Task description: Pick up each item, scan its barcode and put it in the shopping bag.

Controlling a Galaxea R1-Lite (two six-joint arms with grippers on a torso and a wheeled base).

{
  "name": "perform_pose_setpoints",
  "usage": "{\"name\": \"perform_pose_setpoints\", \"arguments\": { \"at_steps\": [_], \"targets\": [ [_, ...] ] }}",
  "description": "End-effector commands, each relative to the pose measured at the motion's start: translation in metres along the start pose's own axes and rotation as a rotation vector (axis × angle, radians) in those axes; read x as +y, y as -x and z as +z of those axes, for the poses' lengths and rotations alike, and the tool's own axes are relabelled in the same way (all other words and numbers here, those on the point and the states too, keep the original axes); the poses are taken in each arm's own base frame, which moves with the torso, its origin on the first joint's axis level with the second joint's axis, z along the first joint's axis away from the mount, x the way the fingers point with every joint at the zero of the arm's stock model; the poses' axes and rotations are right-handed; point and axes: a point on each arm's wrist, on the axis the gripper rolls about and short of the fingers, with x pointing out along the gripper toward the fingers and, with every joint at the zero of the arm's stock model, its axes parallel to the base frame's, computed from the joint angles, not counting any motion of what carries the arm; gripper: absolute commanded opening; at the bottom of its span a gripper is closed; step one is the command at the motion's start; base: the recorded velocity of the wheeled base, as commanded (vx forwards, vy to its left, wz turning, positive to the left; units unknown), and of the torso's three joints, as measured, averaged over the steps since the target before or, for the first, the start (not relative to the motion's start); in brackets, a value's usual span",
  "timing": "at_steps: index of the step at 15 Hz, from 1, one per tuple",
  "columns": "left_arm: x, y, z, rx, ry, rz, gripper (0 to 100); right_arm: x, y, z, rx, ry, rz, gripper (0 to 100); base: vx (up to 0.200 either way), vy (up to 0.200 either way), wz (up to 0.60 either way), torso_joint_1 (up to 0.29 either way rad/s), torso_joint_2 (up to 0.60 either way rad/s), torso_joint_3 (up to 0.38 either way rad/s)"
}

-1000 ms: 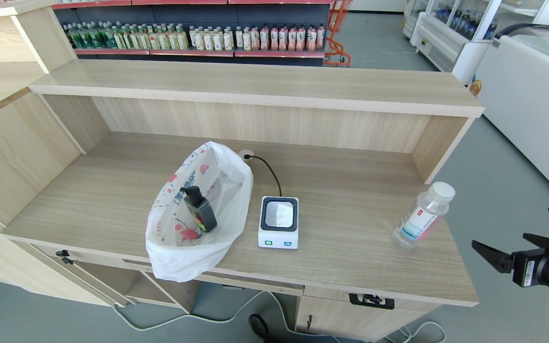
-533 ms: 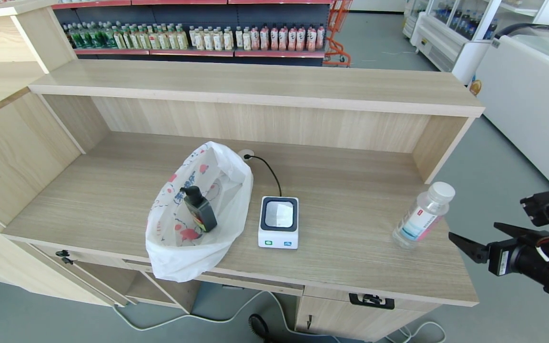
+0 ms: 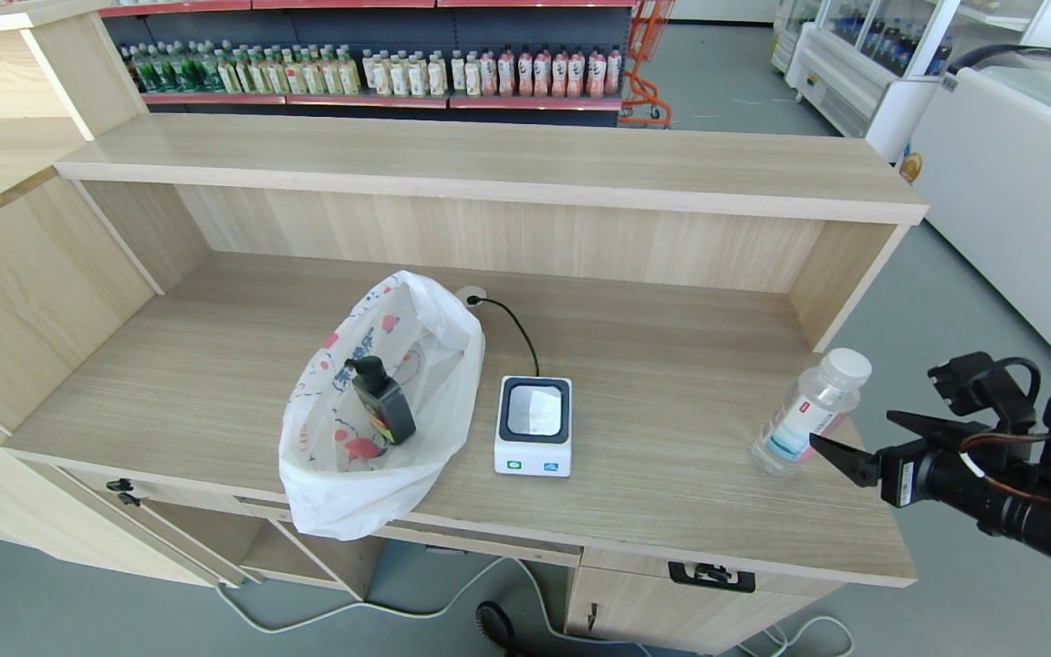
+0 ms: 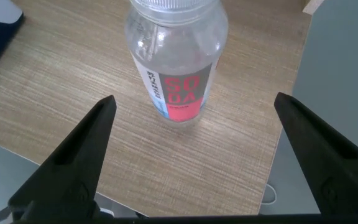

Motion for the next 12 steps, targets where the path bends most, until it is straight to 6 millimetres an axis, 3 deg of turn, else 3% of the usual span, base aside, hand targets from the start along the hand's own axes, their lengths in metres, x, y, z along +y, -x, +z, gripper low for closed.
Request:
{"name": "perform_pose_setpoints", "arguments": {
  "at_steps": [1, 12],
  "targets": [
    [0.000, 0.000, 0.000, 0.000, 0.000, 0.000, 100, 0.001, -0.009, -0.001, 0.007, 0.002, 0.013, 100, 0.000, 0.000, 0.00, 0.000, 0.00, 0.000],
    [0.000, 0.000, 0.000, 0.000, 0.000, 0.000, 100, 0.004, -0.036, 0.003, -0.012, 0.016, 0.069, 100, 0.000, 0.000, 0.00, 0.000, 0.00, 0.000]
  ]
}}
